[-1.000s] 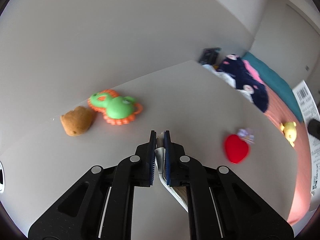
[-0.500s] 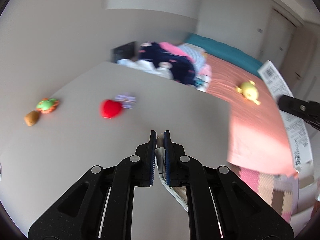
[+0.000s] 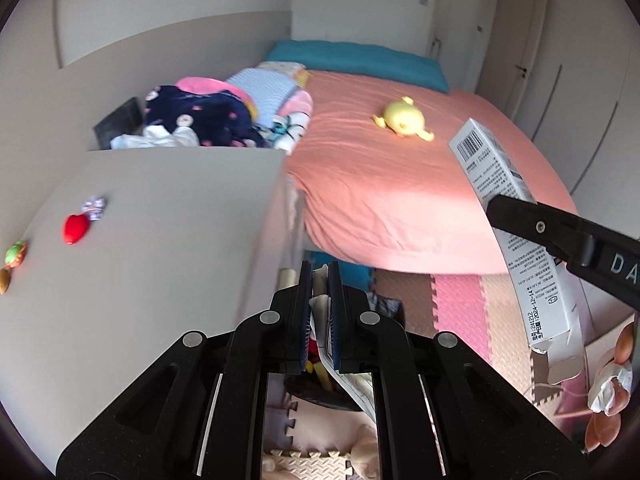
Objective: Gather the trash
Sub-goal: 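Carry the wrapper and white box to the trash bag and release both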
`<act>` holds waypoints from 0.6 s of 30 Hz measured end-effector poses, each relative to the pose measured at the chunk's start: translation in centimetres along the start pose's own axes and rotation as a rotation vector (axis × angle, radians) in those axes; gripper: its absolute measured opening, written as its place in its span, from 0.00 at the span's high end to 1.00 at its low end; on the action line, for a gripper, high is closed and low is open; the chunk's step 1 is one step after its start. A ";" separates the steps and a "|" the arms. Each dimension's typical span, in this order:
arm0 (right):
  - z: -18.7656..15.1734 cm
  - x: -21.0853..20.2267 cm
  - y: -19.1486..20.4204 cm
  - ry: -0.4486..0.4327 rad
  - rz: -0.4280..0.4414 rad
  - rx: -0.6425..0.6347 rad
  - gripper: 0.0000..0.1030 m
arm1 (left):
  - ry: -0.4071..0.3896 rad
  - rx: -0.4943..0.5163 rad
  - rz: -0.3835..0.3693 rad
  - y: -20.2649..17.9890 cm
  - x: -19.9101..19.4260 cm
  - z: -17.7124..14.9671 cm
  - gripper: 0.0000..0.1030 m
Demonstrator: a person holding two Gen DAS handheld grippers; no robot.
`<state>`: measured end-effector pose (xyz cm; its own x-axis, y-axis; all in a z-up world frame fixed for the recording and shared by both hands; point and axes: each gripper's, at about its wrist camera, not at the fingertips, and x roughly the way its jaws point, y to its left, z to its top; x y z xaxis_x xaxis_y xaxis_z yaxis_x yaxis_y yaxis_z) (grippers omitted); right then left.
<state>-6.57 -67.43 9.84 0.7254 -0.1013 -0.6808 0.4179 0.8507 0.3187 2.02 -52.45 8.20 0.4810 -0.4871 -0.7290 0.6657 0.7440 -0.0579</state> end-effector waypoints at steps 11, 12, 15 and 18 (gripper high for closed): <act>-1.4 1.7 -4.0 0.042 -0.016 0.060 0.69 | 0.071 0.050 0.008 -2.8 3.4 0.3 0.85; -1.3 1.9 -4.2 0.044 -0.028 0.068 0.59 | 0.084 0.052 0.028 -2.8 3.9 0.4 0.71; -1.0 1.0 -4.8 -0.039 -0.105 0.094 0.15 | 0.042 0.051 0.080 -2.4 3.9 0.5 0.06; -0.7 0.9 -5.3 -0.047 -0.124 0.085 0.15 | 0.020 0.043 0.105 -1.3 4.0 0.3 0.06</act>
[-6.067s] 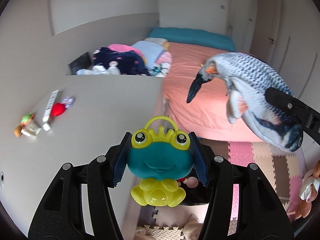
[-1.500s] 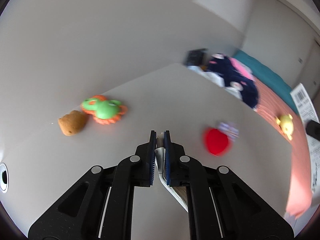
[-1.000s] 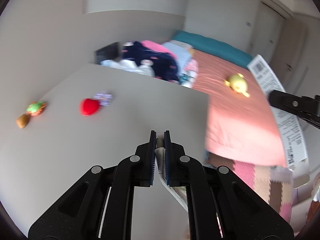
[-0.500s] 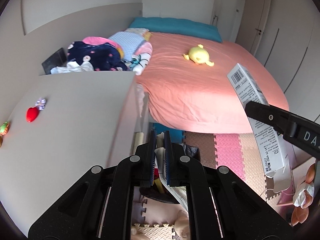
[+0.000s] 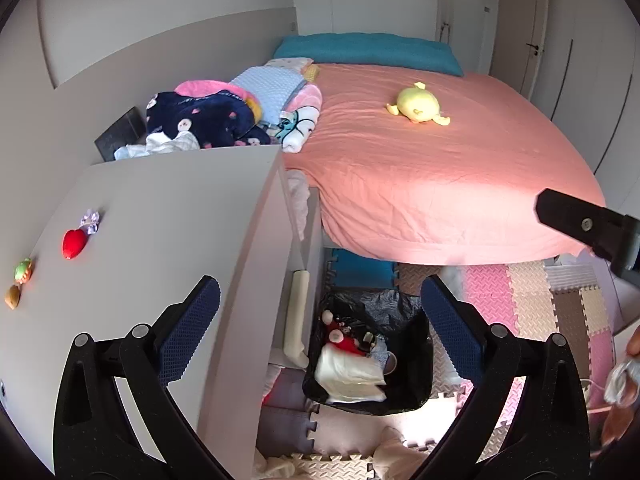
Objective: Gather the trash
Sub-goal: 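Carry the wrapper and white box to the trash bag and release both, then move both grippers back over the table toward the red heart plush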
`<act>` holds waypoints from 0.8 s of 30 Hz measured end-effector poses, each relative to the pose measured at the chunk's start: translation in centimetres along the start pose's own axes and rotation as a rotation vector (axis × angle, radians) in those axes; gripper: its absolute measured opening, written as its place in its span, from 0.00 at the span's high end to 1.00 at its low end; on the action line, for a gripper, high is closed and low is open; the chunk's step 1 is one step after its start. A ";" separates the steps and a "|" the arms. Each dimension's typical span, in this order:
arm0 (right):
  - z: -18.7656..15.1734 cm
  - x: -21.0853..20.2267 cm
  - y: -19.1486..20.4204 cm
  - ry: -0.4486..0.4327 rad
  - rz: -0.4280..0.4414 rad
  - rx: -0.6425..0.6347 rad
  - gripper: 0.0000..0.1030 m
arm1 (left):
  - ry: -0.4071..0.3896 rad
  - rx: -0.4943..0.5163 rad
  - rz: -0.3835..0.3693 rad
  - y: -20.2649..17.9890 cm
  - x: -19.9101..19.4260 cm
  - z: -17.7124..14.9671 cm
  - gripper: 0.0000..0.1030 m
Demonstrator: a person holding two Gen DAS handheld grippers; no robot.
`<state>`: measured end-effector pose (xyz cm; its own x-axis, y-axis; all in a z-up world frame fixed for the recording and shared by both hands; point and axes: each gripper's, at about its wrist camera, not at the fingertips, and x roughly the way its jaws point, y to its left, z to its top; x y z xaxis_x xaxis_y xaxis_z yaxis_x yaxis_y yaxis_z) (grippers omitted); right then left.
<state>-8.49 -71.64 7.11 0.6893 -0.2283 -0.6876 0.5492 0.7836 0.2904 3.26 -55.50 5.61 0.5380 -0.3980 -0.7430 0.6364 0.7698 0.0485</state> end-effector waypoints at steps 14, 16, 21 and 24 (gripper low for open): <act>-0.7 1.7 3.0 0.044 0.034 -0.040 0.15 | 0.022 -0.066 0.029 3.9 0.1 -0.9 0.06; -0.8 1.9 3.9 0.046 0.043 -0.050 0.15 | 0.017 -0.082 0.040 5.1 -0.1 -1.1 0.06; -1.2 2.9 7.7 0.059 0.075 -0.093 0.15 | 0.016 -0.146 0.058 8.7 -0.4 -1.8 0.06; -1.4 3.5 10.3 0.063 0.091 -0.131 0.15 | 0.014 -0.183 0.078 11.0 -0.6 -2.3 0.06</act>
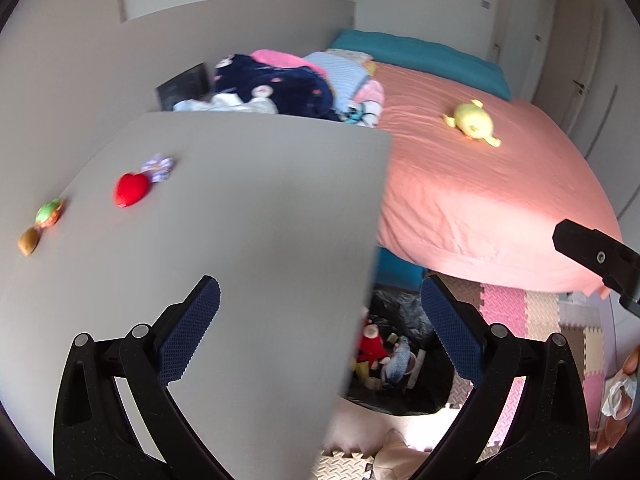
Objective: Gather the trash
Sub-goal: 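Move both grippers back over the table toward the red heart plush, then grasp the red heart plush with the left gripper while the right gripper grasps the purple flower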
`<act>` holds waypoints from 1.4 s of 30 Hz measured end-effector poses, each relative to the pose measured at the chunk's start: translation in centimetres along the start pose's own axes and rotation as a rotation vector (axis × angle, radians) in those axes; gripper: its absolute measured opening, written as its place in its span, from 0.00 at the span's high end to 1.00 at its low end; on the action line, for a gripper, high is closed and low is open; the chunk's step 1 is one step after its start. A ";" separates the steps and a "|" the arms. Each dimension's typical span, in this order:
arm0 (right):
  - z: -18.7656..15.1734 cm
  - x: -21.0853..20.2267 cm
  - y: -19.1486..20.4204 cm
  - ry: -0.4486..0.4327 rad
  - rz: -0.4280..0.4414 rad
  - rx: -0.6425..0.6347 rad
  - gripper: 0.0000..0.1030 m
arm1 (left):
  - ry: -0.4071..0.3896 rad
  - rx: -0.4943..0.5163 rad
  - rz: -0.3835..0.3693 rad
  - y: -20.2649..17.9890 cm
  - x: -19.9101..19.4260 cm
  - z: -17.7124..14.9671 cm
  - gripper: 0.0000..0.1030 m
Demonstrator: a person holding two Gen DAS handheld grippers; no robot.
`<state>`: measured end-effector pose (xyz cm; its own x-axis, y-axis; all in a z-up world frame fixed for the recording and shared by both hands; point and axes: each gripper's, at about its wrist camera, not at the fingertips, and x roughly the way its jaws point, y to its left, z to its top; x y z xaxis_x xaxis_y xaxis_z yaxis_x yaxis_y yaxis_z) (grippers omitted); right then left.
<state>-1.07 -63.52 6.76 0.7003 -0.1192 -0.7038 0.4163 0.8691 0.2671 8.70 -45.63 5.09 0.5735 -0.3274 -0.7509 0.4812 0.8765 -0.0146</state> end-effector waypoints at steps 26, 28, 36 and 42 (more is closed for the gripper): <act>4.1 11.2 18.2 0.090 0.145 -0.172 0.20 | -0.033 -0.213 0.114 19.6 4.8 3.8 0.06; 4.5 11.8 19.2 0.091 0.149 -0.187 0.20 | -0.035 -0.203 0.105 20.1 5.6 4.4 0.06; 5.8 14.2 21.6 0.089 0.150 -0.229 0.20 | -0.056 -0.120 0.101 20.6 8.3 6.5 0.12; 6.5 16.1 22.6 0.105 0.151 -0.229 0.23 | -0.025 -0.082 0.090 21.0 9.7 7.4 0.39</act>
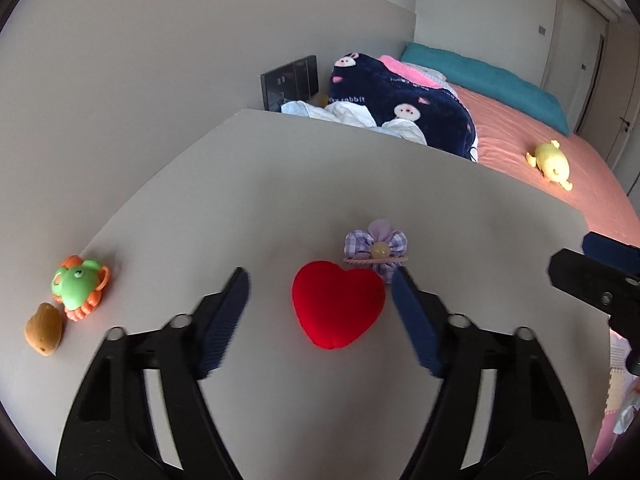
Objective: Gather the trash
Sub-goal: 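Grasp the red heart plush with the left gripper while the right gripper grasps the purple flower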
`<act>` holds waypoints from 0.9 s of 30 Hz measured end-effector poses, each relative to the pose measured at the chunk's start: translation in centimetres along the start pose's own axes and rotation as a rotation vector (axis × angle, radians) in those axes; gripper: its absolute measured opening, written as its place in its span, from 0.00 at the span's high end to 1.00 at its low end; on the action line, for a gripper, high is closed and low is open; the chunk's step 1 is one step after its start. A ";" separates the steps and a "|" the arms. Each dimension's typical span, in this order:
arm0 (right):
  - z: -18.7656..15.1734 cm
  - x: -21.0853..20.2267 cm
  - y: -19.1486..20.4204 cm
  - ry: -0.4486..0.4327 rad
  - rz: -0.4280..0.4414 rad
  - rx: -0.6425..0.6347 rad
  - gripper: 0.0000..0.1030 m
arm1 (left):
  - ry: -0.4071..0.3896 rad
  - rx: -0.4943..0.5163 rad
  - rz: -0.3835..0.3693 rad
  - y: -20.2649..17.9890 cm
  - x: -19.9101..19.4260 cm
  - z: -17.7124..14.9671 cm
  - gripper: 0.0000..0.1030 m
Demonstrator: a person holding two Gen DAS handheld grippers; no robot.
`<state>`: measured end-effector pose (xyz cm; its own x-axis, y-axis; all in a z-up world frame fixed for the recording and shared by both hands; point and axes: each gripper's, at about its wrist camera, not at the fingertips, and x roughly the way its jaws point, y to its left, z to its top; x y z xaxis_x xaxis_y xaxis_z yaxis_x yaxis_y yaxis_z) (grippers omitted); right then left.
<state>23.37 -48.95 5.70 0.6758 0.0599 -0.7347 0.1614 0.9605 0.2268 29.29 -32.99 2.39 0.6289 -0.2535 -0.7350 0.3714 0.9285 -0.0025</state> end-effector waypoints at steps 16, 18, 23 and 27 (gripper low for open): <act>1.3 6.0 5.5 0.058 0.076 -0.040 0.33 | -0.005 -0.136 0.021 7.4 -1.0 0.0 0.54; 1.2 6.6 6.5 0.063 0.066 -0.066 0.35 | -0.014 -0.180 0.029 9.0 -1.4 -0.1 0.54; 1.2 7.8 8.5 0.071 0.025 -0.134 0.41 | -0.014 -0.261 0.022 11.2 -1.4 -0.4 0.54; 1.2 8.3 9.3 0.071 -0.005 -0.161 0.53 | -0.009 -0.265 0.018 11.2 -1.3 -0.6 0.54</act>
<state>31.34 -39.80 2.46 0.6222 0.0683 -0.7799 0.0436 0.9916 0.1216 32.25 -22.08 2.95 0.6406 -0.2373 -0.7303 0.1689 0.9713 -0.1675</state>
